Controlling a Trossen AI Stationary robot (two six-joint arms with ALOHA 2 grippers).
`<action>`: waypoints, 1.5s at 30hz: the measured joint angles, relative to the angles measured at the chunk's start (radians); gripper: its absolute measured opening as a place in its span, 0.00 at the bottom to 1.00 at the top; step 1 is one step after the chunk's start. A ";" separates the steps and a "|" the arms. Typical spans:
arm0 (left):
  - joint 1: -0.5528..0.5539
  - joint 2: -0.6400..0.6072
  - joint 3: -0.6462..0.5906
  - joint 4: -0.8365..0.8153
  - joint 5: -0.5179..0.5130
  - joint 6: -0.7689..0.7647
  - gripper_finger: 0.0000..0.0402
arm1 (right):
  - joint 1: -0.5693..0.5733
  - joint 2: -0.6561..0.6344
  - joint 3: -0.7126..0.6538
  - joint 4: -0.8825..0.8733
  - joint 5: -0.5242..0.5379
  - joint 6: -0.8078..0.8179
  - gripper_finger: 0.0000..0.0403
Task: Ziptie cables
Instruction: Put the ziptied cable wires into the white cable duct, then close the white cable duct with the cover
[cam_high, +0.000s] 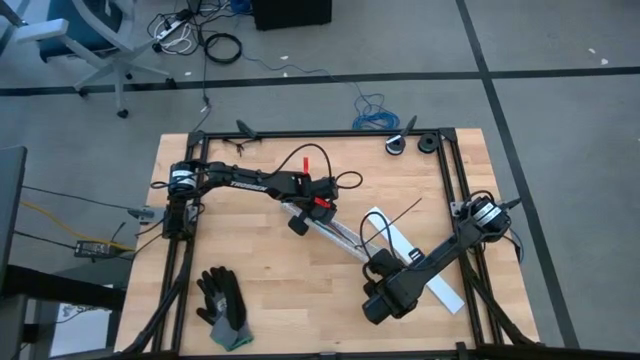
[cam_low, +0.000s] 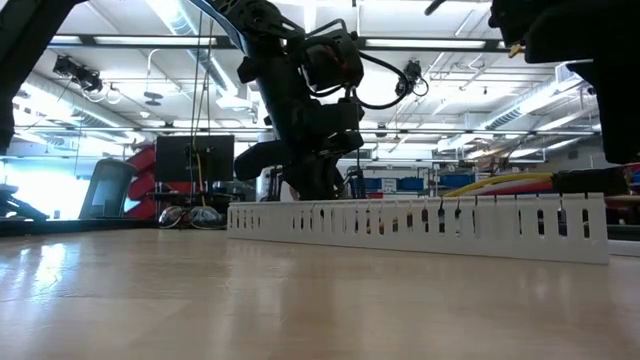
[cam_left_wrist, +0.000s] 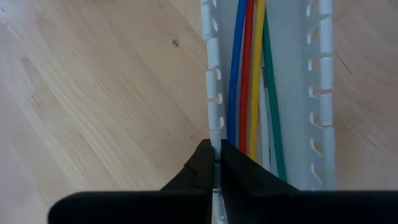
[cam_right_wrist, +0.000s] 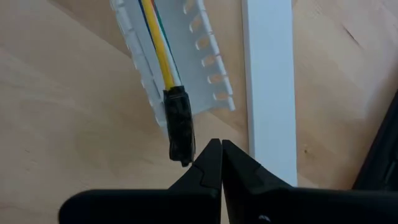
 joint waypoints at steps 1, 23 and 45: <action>0.000 0.000 0.000 0.000 0.000 0.000 0.05 | 0.000 0.000 0.000 0.000 -0.008 0.001 0.00; 0.000 0.000 0.000 0.001 -0.005 -0.004 0.05 | 0.025 0.002 -0.147 0.192 -0.062 0.098 0.00; 0.000 0.009 -0.006 0.079 -0.014 -0.060 0.28 | 0.257 0.002 0.005 -0.004 -0.003 0.483 0.00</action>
